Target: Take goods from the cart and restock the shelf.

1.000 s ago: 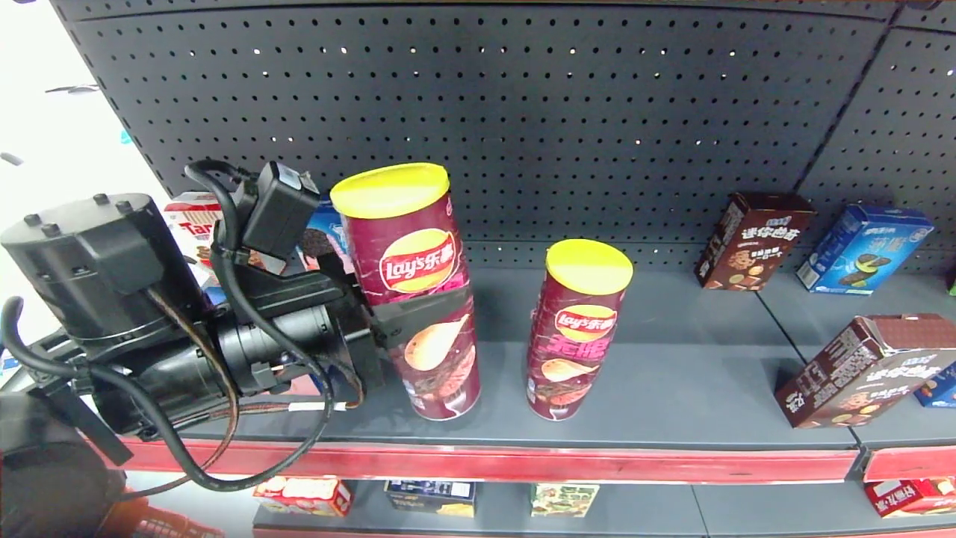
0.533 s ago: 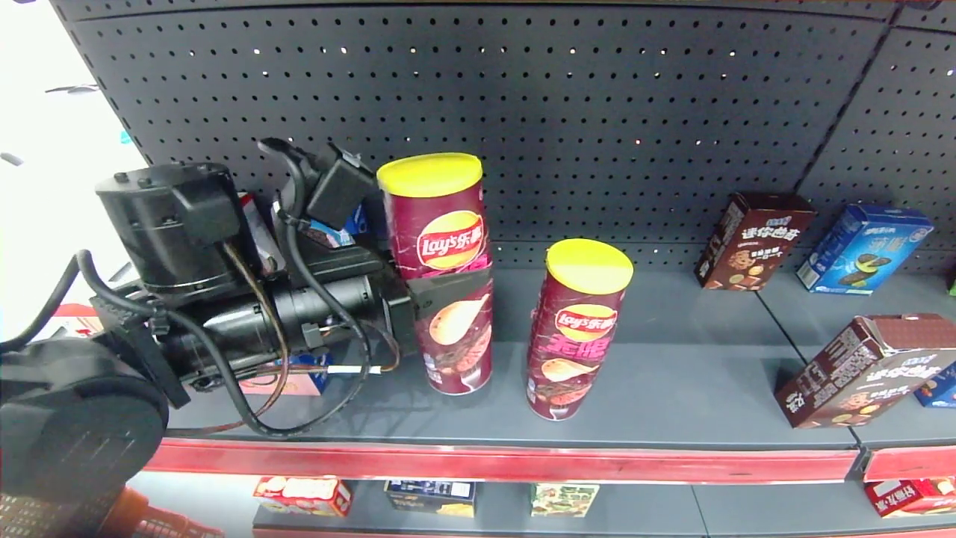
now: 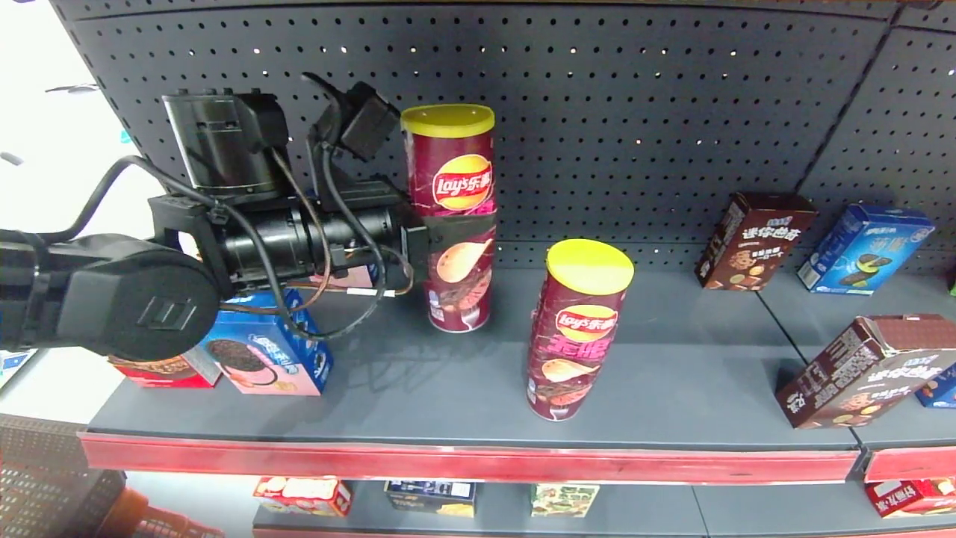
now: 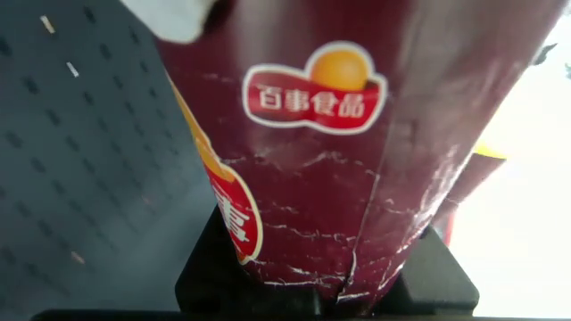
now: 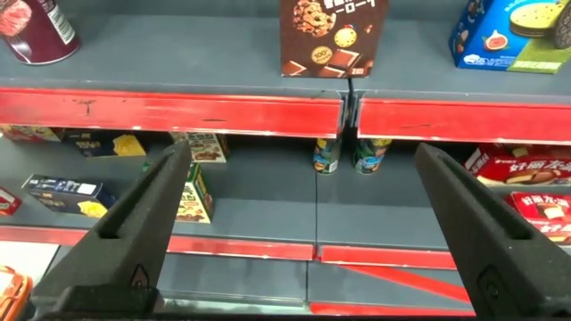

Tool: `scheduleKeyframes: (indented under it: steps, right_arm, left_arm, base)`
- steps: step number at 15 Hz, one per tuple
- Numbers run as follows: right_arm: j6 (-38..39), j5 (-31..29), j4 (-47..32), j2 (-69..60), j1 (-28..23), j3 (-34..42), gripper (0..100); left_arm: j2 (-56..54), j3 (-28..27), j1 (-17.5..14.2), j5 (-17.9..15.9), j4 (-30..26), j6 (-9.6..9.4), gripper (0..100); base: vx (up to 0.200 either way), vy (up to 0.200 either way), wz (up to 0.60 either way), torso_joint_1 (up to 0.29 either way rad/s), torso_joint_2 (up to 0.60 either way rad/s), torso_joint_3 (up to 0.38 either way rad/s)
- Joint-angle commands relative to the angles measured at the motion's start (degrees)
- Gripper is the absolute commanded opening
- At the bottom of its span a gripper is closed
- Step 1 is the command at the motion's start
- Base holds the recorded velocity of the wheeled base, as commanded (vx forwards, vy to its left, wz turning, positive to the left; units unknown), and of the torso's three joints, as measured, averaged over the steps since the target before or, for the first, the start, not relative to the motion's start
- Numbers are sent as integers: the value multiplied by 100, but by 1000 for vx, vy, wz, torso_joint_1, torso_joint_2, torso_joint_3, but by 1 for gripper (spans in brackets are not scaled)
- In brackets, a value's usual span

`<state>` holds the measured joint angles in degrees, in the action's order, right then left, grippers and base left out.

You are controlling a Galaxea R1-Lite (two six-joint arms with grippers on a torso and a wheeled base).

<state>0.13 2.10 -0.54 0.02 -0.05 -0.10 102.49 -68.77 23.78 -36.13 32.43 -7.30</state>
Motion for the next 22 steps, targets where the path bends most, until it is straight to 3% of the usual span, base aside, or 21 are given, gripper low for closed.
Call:
scheduleKeyframes:
  steps: [1,5,9,22]
  right_arm:
    - [-5,1,1,-2,5,1,100]
    - [-5,1,1,-2,5,1,100]
    - [-5,1,1,-2,-4,1,100]
    - [4,1,1,-2,5,1,100]
  left_arm:
    - [685,-445,-14,1,132,-193,0]
    - [1494,-1534,56,-17,97,-175,0]
    - [2012,-2114,126,-219,141,-193,0]
    - [2803,-2976,223,-245,150,-210,0]
  base:
    - [0,0,0,0,0,0]
    - [0,0,0,0,0,0]
    - [0,0,0,0,0,0]
    - [0,0,0,0,0,0]
